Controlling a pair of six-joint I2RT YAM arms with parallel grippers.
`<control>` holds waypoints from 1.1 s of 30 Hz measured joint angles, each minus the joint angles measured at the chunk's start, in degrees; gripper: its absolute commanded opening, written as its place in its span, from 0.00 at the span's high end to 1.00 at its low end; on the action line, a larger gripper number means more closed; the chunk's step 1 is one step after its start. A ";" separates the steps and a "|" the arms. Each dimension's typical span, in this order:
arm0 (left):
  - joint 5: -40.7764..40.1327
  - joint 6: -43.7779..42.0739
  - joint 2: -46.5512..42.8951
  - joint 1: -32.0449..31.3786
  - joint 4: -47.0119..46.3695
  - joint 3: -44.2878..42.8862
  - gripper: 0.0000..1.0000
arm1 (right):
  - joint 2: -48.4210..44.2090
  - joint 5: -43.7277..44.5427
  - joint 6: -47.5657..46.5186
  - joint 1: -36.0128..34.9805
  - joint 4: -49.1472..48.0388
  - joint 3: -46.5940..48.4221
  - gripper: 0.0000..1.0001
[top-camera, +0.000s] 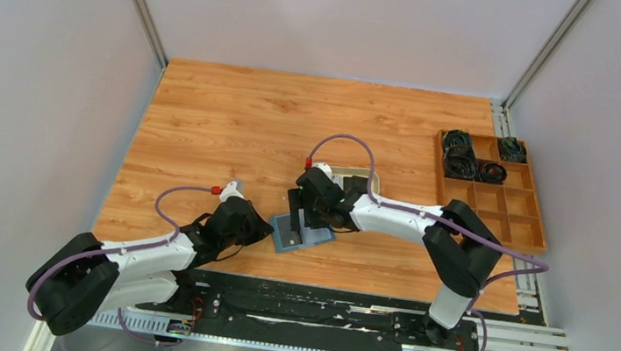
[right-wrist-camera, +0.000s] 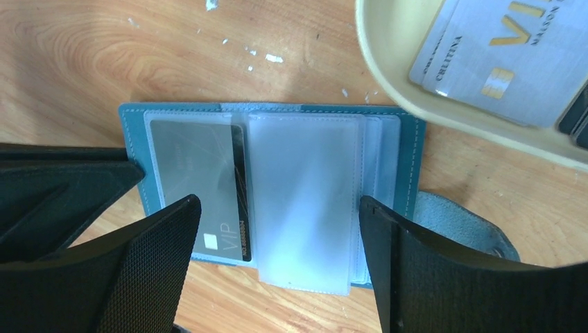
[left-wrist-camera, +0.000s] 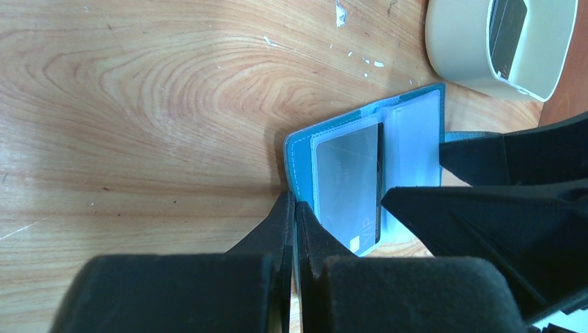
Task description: Take the credit cards out of the card holder
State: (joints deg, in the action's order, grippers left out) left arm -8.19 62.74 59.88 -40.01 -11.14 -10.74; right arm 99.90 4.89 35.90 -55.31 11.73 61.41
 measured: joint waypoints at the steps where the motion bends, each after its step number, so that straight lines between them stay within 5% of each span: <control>1: 0.00 0.02 -0.04 0.00 0.09 0.02 1.00 | -0.17 -0.13 0.00 -0.07 0.00 -0.11 0.12; 15: 0.02 -0.09 -0.68 0.00 0.42 0.26 1.00 | -7.52 -5.18 -0.96 -1.70 -2.97 -0.85 0.13; 33: -0.68 -0.28 -5.40 0.00 4.15 0.26 1.00 | -3.89 -17.25 0.33 -1.31 -13.81 -2.84 0.13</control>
State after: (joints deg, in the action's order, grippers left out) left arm -8.86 62.46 54.48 -40.01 -6.98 -10.48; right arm 96.01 -12.36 36.23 -56.62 -2.09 58.57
